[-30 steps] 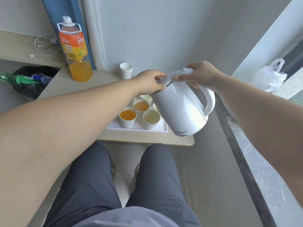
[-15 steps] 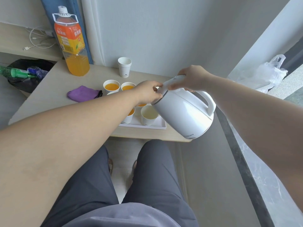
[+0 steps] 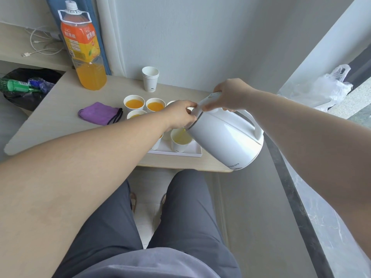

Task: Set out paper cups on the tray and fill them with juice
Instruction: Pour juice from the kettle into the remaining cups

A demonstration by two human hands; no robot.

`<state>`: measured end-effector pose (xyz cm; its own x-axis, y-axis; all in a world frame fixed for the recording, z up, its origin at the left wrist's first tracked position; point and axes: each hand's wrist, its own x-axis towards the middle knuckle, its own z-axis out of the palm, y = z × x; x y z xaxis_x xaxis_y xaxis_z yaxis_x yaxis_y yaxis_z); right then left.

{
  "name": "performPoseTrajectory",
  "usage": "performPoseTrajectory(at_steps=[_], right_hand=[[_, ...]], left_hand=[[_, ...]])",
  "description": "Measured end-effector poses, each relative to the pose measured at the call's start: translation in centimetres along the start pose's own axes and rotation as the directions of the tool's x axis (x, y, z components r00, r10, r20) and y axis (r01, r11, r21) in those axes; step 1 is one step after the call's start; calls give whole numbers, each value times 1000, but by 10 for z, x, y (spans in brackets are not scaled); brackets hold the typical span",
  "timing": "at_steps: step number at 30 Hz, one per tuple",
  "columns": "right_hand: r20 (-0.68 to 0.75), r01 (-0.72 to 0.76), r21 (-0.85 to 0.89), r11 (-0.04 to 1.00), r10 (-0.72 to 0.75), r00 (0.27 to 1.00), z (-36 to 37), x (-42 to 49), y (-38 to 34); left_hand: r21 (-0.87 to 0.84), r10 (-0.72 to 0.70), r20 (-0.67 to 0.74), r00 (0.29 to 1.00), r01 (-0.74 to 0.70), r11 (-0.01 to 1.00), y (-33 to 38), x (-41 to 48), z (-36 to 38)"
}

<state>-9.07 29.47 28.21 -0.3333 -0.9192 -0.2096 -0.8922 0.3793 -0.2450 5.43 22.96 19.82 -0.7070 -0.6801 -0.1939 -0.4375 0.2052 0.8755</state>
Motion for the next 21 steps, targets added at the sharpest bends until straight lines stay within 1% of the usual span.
performPoseTrajectory(at_steps=[10, 21], right_hand=[[-3, -4, -47, 999, 4, 1000, -2, 2, -2], [-5, 6, -85, 996, -7, 1000, -8, 3, -7]], left_hand=[[-17, -8, 10, 1000, 8, 1000, 1, 1, 1], [-89, -2, 15, 1000, 3, 996, 7, -1, -2]])
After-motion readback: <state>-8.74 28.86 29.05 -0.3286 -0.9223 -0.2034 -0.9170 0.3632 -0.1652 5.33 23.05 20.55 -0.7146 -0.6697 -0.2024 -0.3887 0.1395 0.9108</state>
